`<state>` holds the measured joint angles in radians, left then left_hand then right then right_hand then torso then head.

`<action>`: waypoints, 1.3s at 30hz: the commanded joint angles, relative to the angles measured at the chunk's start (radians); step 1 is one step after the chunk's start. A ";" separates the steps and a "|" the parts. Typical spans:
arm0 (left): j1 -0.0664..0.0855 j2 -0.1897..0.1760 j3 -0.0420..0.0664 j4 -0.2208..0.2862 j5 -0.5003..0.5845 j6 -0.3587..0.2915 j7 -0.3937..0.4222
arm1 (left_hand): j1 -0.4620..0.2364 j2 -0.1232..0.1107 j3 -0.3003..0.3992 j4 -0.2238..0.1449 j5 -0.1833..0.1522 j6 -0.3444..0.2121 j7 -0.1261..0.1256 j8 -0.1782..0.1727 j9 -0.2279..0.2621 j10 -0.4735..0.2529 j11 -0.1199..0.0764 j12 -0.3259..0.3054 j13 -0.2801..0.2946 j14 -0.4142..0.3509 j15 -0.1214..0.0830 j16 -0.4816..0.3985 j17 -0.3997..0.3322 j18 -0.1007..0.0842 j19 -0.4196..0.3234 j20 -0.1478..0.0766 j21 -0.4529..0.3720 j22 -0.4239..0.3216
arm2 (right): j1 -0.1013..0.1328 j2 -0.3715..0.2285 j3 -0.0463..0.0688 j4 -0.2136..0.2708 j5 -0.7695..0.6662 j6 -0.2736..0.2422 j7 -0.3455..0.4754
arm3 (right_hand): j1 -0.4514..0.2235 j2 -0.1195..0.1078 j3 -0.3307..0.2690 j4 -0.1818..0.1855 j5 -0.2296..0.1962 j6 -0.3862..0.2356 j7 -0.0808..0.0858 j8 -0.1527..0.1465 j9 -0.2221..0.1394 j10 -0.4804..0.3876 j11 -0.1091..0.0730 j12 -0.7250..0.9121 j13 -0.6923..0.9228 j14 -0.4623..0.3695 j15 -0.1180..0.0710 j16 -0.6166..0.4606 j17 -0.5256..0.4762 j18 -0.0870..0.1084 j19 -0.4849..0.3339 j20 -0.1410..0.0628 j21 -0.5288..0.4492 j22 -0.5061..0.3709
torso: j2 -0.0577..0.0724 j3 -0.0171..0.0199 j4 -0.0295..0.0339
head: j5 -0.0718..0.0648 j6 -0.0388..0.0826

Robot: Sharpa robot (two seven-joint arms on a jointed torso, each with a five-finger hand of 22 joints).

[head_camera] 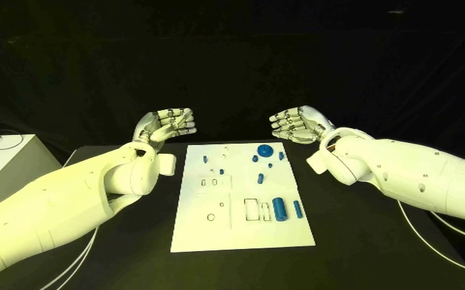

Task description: Assemble the parts on the task board

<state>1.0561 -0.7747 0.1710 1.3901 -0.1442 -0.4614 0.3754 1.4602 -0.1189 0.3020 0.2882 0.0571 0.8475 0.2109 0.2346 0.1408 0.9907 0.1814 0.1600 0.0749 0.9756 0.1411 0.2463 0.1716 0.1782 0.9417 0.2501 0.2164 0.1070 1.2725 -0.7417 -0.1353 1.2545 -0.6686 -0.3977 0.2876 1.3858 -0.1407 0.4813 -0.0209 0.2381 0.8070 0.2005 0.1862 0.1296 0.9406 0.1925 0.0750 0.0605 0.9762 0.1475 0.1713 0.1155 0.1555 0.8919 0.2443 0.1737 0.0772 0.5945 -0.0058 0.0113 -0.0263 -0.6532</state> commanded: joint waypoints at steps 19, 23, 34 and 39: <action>0.001 -0.130 0.056 0.225 -0.117 0.145 -0.040 | 0.013 -0.074 0.159 -0.010 -0.006 0.106 -0.028 0.015 0.057 0.226 -0.072 -0.091 -0.001 0.239 -0.108 0.447 0.438 0.001 0.221 -0.130 0.351 0.189 | 0.074 0.010 0.006 0.006 -0.800 0.091 -0.312 | -0.057 -0.102 0.100 -0.001 0.016 0.226 -0.036 -0.005 0.051 0.266 -0.102 -0.015 0.006 0.525 -0.150 1.055 0.863 -0.049 0.529 -0.157 0.953 0.847 | 0.107 -0.0141 0.0704 | -0.064 0.009; 0.001 -0.141 0.062 0.247 -0.128 0.152 -0.044 | 0.010 -0.081 0.170 -0.011 -0.005 0.104 -0.028 0.013 0.065 0.229 -0.073 -0.092 0.001 0.222 -0.110 0.486 0.470 0.001 0.227 -0.133 0.424 0.235 | 0.075 0.022 0.007 0.005 -0.883 0.120 -0.361 | -0.063 -0.117 0.098 0.003 0.006 0.217 -0.039 -0.010 0.056 0.239 -0.100 -0.014 0.007 0.527 -0.148 1.098 0.908 -0.051 0.533 -0.153 0.976 0.874 | 0.120 -0.0167 0.0796 | -0.076 0.011; 0.001 -0.154 0.077 0.272 -0.138 0.161 -0.048 | 0.003 -0.088 0.189 -0.013 -0.005 0.103 -0.032 0.013 0.081 0.235 -0.076 -0.091 0.004 0.223 -0.114 0.551 0.512 0.003 0.202 -0.135 0.555 0.322 | 0.073 0.040 0.007 -0.004 -0.987 0.178 -0.418 | -0.079 -0.143 0.050 0.016 0.001 0.196 -0.050 -0.019 0.067 0.195 -0.102 -0.013 0.015 0.527 -0.148 1.166 0.978 -0.058 0.551 -0.152 1.028 0.940 | 0.145 -0.0199 0.0969 | -0.098 0.013; 0.001 -0.157 0.082 0.276 -0.141 0.164 -0.049 | 0.002 -0.090 0.190 -0.013 -0.005 0.102 -0.032 0.013 0.083 0.234 -0.076 -0.091 0.004 0.222 -0.114 0.556 0.515 0.003 0.197 -0.134 0.566 0.330 | 0.070 0.046 0.007 -0.007 -1.005 0.190 -0.427 | -0.078 -0.142 0.040 0.018 0.001 0.194 -0.051 -0.020 0.069 0.191 -0.103 -0.013 0.017 0.526 -0.149 1.173 0.985 -0.057 0.550 -0.152 1.025 0.935 | 0.153 -0.0208 0.1007 | -0.105 0.010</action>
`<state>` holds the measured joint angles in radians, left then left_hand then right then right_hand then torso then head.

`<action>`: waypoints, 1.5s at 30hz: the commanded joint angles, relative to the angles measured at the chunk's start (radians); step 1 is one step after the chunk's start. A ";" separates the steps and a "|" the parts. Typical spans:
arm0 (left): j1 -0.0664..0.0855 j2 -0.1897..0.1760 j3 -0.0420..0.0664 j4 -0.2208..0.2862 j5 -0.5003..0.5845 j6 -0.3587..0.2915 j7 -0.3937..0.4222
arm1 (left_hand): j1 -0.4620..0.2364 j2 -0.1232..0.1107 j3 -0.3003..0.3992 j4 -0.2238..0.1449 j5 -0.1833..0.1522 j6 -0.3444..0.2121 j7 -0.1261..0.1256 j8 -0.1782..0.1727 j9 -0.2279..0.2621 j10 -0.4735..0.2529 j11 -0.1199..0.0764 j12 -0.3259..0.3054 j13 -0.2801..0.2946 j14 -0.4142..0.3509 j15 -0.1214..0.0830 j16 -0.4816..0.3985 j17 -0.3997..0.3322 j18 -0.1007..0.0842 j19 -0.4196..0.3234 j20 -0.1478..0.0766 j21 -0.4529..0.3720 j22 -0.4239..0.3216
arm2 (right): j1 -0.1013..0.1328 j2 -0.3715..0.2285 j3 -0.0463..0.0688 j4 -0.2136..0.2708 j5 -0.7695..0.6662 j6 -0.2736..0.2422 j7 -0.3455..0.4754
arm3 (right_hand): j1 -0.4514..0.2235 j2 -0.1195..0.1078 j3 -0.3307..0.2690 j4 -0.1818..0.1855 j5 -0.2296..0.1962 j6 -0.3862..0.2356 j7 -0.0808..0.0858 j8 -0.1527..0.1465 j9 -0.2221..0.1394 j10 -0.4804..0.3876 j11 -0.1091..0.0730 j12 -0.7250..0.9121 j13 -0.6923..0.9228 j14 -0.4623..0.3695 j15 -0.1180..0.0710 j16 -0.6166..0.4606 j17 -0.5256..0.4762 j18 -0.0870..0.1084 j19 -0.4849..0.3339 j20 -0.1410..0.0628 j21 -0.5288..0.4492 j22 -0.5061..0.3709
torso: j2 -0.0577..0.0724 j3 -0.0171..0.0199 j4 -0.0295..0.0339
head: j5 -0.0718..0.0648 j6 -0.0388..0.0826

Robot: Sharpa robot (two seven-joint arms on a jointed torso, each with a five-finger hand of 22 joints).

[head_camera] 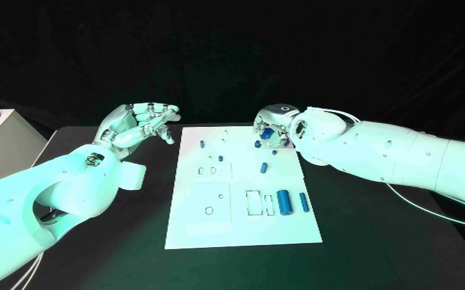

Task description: Assemble the parts on the task board

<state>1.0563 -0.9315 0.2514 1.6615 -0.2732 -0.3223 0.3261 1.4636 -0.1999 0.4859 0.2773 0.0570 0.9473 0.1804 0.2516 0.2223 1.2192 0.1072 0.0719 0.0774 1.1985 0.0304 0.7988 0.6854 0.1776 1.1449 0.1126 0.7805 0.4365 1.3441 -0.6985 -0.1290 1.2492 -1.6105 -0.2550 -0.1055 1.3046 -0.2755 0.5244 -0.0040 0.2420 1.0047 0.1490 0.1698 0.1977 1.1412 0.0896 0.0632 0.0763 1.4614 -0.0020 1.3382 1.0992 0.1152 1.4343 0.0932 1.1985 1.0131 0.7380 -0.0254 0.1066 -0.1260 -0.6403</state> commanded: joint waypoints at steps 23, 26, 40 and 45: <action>0.000 -0.007 0.007 0.010 -0.016 0.030 -0.004 | -0.006 -0.011 0.007 0.000 -0.005 -0.001 -0.001 -0.006 0.004 0.003 -0.001 -0.004 0.002 -0.003 -0.002 0.009 0.004 0.003 -0.016 0.004 0.019 0.012 | -0.010 0.022 0.000 -0.026 -0.101 0.057 -0.060 | 0.015 0.013 -0.006 0.008 0.010 0.009 0.004 0.003 0.010 -0.008 0.002 0.002 0.007 0.039 0.002 0.020 0.010 -0.015 0.007 0.000 -0.002 -0.007 | 0.043 -0.0096 0.0251 | -0.024 0.010; 0.000 -0.007 0.007 0.008 -0.016 0.031 -0.004 | -0.006 -0.011 0.007 0.000 -0.005 -0.001 -0.001 -0.006 0.004 0.003 -0.001 -0.004 0.002 -0.003 -0.002 0.009 0.004 0.003 -0.016 0.004 0.019 0.012 | -0.010 0.022 0.000 -0.025 -0.104 0.057 -0.061 | 0.017 0.016 -0.003 0.010 0.013 0.012 0.004 0.004 0.012 -0.005 0.002 0.003 0.008 0.039 0.002 0.022 0.012 -0.014 0.007 0.000 -0.002 -0.006 | 0.047 -0.0095 0.0255 | -0.025 0.012; 0.000 -0.010 0.008 0.003 -0.017 0.038 -0.010 | -0.008 -0.010 0.008 0.001 -0.005 -0.002 0.000 -0.006 0.005 0.001 0.000 -0.005 0.001 -0.003 -0.002 0.012 0.005 0.003 -0.020 0.005 0.026 0.017 | -0.011 0.014 0.000 -0.009 -0.115 0.045 -0.067 | 0.020 0.027 0.020 0.020 0.032 0.033 0.004 0.015 0.023 0.017 0.000 0.005 0.015 0.036 0.001 0.031 0.014 -0.015 0.009 0.000 0.005 0.004 | 0.069 -0.0059 0.0330 | -0.032 0.031; 0.000 -0.011 0.008 0.002 -0.017 0.039 -0.011 | -0.008 -0.010 0.008 0.001 -0.005 -0.002 0.000 -0.006 0.005 0.001 0.000 -0.005 0.001 -0.003 -0.002 0.013 0.006 0.004 -0.021 0.005 0.028 0.019 | -0.011 0.011 0.000 -0.003 -0.123 0.027 -0.073 | 0.020 0.027 0.020 0.020 0.032 0.034 0.004 0.016 0.024 0.018 0.000 0.005 0.015 0.036 0.001 0.031 0.014 -0.015 0.009 0.000 0.005 0.005 | 0.073 -0.0053 0.0335 | -0.032 0.037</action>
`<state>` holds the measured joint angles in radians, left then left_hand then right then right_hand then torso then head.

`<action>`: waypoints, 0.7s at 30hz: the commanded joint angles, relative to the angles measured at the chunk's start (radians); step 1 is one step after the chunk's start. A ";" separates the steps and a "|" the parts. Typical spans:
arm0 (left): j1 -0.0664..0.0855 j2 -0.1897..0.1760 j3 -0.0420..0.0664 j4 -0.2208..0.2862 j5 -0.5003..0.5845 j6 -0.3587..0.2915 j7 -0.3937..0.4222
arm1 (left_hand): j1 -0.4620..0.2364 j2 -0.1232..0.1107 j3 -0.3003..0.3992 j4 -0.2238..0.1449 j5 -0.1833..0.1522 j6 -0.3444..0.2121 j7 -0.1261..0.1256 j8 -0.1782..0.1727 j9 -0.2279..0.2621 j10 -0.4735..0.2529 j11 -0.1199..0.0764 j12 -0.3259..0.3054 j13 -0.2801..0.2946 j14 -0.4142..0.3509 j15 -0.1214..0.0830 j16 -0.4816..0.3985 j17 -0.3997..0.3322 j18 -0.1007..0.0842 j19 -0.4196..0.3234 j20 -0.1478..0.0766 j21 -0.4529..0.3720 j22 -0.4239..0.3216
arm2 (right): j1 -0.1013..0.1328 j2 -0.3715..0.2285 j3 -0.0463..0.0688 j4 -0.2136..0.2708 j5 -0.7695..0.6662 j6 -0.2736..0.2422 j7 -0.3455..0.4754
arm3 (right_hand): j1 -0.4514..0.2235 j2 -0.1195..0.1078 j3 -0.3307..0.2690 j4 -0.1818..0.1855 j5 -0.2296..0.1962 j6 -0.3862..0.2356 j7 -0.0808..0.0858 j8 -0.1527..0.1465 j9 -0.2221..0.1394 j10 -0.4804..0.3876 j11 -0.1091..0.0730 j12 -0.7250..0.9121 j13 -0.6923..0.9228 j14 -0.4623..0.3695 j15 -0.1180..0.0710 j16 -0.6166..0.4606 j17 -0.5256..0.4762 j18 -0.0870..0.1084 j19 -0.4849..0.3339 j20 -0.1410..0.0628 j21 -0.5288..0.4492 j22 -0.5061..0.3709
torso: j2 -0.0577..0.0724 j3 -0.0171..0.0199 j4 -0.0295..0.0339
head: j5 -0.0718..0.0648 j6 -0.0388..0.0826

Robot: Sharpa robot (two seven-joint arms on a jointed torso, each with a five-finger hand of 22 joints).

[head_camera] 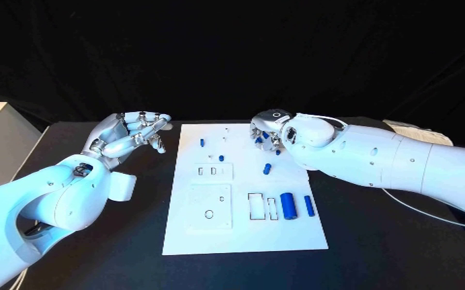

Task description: Assemble the parts on the task board

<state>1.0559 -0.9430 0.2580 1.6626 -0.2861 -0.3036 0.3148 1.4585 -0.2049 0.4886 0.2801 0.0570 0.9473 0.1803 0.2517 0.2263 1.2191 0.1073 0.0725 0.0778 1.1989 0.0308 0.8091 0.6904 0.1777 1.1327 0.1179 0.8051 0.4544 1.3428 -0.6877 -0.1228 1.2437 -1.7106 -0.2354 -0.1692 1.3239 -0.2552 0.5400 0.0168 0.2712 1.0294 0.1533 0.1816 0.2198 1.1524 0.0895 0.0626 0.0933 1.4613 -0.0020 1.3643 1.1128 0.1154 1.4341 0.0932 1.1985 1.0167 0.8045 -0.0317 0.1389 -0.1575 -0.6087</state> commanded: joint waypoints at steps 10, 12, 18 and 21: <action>0.000 0.000 0.001 0.000 -0.005 0.024 -0.002 | -0.002 -0.005 0.006 -0.003 -0.005 -0.002 0.000 -0.006 0.002 0.001 -0.001 -0.005 0.001 -0.003 -0.002 0.005 0.002 0.004 -0.010 0.000 0.007 0.003 | -0.009 -0.005 -0.006 0.021 -0.049 -0.087 -0.021 | 0.041 0.020 0.088 -0.020 -0.045 0.032 -0.008 0.019 0.025 0.074 -0.014 0.014 0.021 0.034 -0.010 0.019 0.005 -0.022 0.018 -0.009 0.036 0.045 | 0.014 0.0022 0.0034 | -0.004 0.017; 0.000 0.000 0.001 0.000 -0.005 0.025 -0.002 | -0.001 -0.005 0.007 -0.004 -0.005 -0.002 0.000 -0.006 0.002 0.001 -0.001 -0.005 0.001 -0.002 -0.002 0.007 0.002 0.004 -0.012 0.000 0.011 0.006 | -0.009 -0.008 -0.006 0.028 -0.055 -0.104 -0.026 | 0.047 0.024 0.097 -0.027 -0.046 0.040 -0.011 0.024 0.031 0.089 -0.018 0.019 0.027 0.035 -0.013 0.021 0.007 -0.023 0.021 -0.012 0.043 0.056 | 0.015 0.0020 0.0037 | -0.004 0.018; 0.000 -0.001 0.001 -0.001 -0.005 0.024 -0.003 | 0.000 -0.004 0.008 -0.005 -0.005 -0.002 -0.001 -0.006 0.003 0.002 -0.001 -0.005 0.001 -0.002 -0.002 0.009 0.003 0.004 -0.013 0.000 0.015 0.008 | -0.006 -0.013 -0.001 0.058 -0.070 -0.135 -0.041 | 0.052 0.026 0.107 -0.034 -0.047 0.045 -0.013 0.028 0.038 0.104 -0.022 0.020 0.035 0.035 -0.016 0.025 0.011 -0.024 0.022 -0.015 0.049 0.065 | 0.018 0.0022 0.0034 | -0.006 0.028; 0.000 -0.002 0.001 -0.001 -0.005 0.024 -0.003 | 0.000 -0.004 0.008 -0.005 -0.005 -0.002 -0.001 -0.006 0.003 0.002 -0.001 -0.005 0.001 -0.002 -0.002 0.009 0.003 0.004 -0.013 0.000 0.015 0.008 | -0.004 -0.011 0.002 0.070 -0.077 -0.146 -0.050 | 0.052 0.027 0.109 -0.036 -0.048 0.047 -0.013 0.029 0.040 0.108 -0.023 0.021 0.037 0.036 -0.017 0.026 0.013 -0.025 0.023 -0.016 0.052 0.069 | 0.019 0.0022 0.0042 | -0.008 0.031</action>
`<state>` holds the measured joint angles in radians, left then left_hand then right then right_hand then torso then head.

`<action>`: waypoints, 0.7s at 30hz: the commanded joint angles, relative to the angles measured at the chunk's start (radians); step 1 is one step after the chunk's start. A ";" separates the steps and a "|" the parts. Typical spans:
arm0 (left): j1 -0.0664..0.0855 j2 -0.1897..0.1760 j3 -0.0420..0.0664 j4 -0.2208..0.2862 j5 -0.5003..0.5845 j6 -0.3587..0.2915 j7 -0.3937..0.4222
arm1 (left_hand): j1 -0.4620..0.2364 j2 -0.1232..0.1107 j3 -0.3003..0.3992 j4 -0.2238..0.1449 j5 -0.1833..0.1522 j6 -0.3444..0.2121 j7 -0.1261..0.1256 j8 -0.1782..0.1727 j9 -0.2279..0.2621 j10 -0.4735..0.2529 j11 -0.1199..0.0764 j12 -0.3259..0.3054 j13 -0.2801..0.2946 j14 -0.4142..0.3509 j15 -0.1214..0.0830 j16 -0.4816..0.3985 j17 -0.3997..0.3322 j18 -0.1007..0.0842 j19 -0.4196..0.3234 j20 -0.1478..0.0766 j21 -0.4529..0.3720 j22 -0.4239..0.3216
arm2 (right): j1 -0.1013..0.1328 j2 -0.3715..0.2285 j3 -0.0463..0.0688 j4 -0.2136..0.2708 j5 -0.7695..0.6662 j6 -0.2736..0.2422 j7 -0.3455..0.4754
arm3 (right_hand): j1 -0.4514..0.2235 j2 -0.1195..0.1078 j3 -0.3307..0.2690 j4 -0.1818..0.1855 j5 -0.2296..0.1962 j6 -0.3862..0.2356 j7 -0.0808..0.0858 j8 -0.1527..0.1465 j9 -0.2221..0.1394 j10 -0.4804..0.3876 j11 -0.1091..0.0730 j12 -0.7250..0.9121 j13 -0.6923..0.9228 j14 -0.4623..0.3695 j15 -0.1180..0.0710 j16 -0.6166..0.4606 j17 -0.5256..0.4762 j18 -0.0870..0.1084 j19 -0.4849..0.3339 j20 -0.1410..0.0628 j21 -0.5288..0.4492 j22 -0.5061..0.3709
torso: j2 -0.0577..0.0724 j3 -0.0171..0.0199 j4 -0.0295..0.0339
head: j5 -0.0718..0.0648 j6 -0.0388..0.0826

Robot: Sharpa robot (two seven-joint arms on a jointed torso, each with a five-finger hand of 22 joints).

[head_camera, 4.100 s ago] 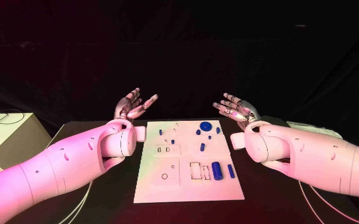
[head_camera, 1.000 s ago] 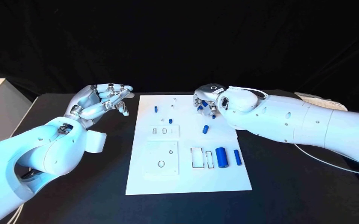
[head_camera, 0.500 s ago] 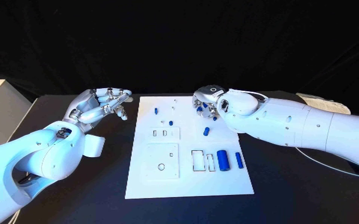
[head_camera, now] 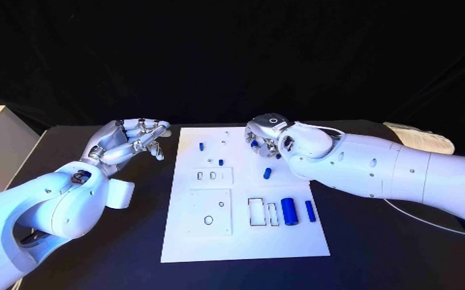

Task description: Assemble the parts on the task board

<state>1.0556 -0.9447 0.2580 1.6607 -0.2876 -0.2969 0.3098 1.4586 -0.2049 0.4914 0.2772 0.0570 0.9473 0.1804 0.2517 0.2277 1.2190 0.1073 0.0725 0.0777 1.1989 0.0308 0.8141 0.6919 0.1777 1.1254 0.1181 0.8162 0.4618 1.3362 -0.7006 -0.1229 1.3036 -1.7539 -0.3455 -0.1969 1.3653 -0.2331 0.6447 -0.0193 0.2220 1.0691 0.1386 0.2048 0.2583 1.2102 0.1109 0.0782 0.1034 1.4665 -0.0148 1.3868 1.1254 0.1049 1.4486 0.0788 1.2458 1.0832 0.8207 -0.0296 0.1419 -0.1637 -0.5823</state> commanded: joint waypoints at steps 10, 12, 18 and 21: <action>0.000 -0.001 0.001 0.004 -0.004 0.018 0.000 | 0.000 -0.004 0.006 -0.002 -0.005 -0.002 -0.001 -0.006 0.002 0.002 -0.001 -0.005 0.002 -0.002 -0.002 0.004 0.002 0.004 -0.006 0.000 0.003 0.001 | 0.010 0.034 0.007 0.009 -0.053 -0.064 -0.051 | 0.011 0.004 0.004 -0.001 0.001 0.007 0.001 0.006 0.002 0.050 -0.044 0.005 0.027 0.031 -0.004 0.005 0.004 -0.015 0.009 -0.002 0.007 0.005 | 0.007 -0.0025 0.0078 | -0.003 0.011; 0.000 -0.001 0.001 0.005 -0.004 0.018 0.000 | 0.002 -0.004 0.007 -0.003 -0.005 -0.002 -0.001 -0.006 0.003 0.002 -0.001 -0.004 0.002 -0.001 -0.003 0.006 0.003 0.004 -0.009 0.000 0.009 0.005 | 0.011 0.044 0.008 0.004 -0.058 -0.071 -0.055 | 0.010 0.003 0.004 -0.001 0.001 0.007 0.002 0.006 0.002 0.050 -0.044 0.005 0.027 0.031 -0.005 0.005 0.004 -0.015 0.009 -0.002 0.007 0.006 | 0.007 -0.0020 0.0077 | 0.000 0.011; 0.000 -0.001 0.001 0.007 -0.006 0.019 0.000 | 0.002 -0.004 0.007 -0.003 -0.005 -0.002 -0.001 -0.006 0.003 0.002 -0.001 -0.004 0.002 -0.001 -0.003 0.006 0.003 0.004 -0.009 0.000 0.009 0.005 | 0.015 0.067 0.009 -0.009 -0.080 -0.094 -0.067 | 0.010 0.002 0.005 -0.001 0.000 0.007 0.002 0.006 0.002 0.050 -0.044 0.005 0.027 0.031 -0.005 0.006 0.006 -0.015 0.009 -0.002 0.008 0.007 | 0.007 -0.0032 0.0092 | 0.004 0.011; 0.000 0.000 0.001 0.007 -0.008 0.019 0.000 | 0.002 -0.004 0.008 -0.003 -0.005 -0.002 -0.001 -0.006 0.003 0.002 -0.001 -0.004 0.002 -0.001 -0.003 0.007 0.003 0.004 -0.009 0.000 0.010 0.005 | 0.016 0.078 0.010 -0.013 -0.090 -0.103 -0.071 | 0.010 0.002 0.005 -0.002 0.000 0.007 0.002 0.006 0.003 0.050 -0.044 0.004 0.028 0.032 -0.005 0.008 0.010 -0.016 0.010 -0.002 0.009 0.010 | 0.007 -0.0053 0.0110 | 0.005 0.012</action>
<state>1.0554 -0.9461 0.2581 1.6645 -0.2893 -0.2953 0.3071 1.4586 -0.2049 0.4941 0.2744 0.0570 0.9472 0.1804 0.2517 0.2296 1.2190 0.1073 0.0725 0.0785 1.1990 0.0309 0.8139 0.6936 0.1777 1.1254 0.1181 0.8231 0.4656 1.3520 -0.6262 -0.1137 1.2916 -1.8051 -0.4184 -0.2491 1.3679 -0.2304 0.6446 -0.0193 0.2163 1.0690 0.1387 0.2048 0.2594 1.2105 0.1112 0.0752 0.1034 1.4665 -0.0147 1.3907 1.1333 0.1064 1.4520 0.0753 1.2490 1.0920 0.8278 -0.0329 0.1507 -0.1598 -0.5710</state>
